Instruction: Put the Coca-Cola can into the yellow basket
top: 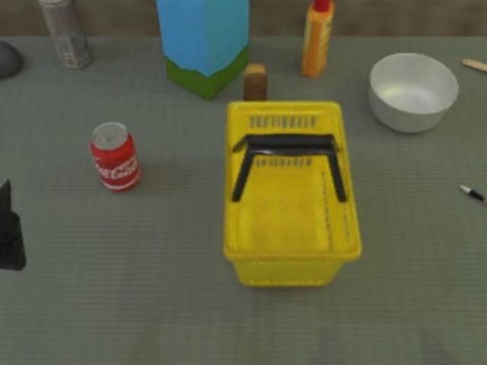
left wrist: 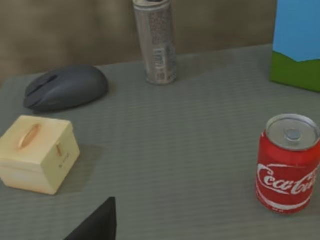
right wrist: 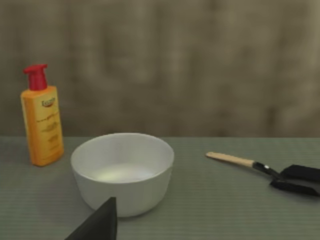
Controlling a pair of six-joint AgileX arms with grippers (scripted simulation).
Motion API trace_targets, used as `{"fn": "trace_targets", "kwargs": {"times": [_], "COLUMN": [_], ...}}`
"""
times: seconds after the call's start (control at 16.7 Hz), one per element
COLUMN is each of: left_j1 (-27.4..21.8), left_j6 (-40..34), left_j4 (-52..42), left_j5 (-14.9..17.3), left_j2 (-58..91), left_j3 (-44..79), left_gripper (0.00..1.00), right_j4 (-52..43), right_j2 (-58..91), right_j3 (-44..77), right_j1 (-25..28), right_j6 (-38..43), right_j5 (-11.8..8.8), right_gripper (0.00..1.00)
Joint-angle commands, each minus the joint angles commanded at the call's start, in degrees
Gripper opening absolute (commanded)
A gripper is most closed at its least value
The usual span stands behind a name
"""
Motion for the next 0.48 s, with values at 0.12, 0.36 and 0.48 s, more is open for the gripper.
{"fn": "trace_targets", "kwargs": {"times": [0.12, 0.36, 0.48], "left_j1": [-1.0, -3.2, -4.3], "left_j6": [3.0, 9.5, 12.8], "left_j4": [-6.2, -19.0, -25.2], "left_j5": [0.0, -0.1, -0.1], "left_j2": [11.1, 37.3, 50.8], "left_j3": [9.8, 32.7, 44.7], "left_gripper": [1.00, 1.00, 1.00], "right_j4": [0.0, 0.0, 0.0], "right_j2": [0.0, 0.0, 0.0], "right_j3": [0.0, 0.0, 0.0], "right_j1": [0.0, 0.0, 0.0], "right_j6": [0.0, 0.0, 0.0], "right_j5": [0.0, 0.0, 0.0], "right_gripper": [1.00, 1.00, 1.00]}}
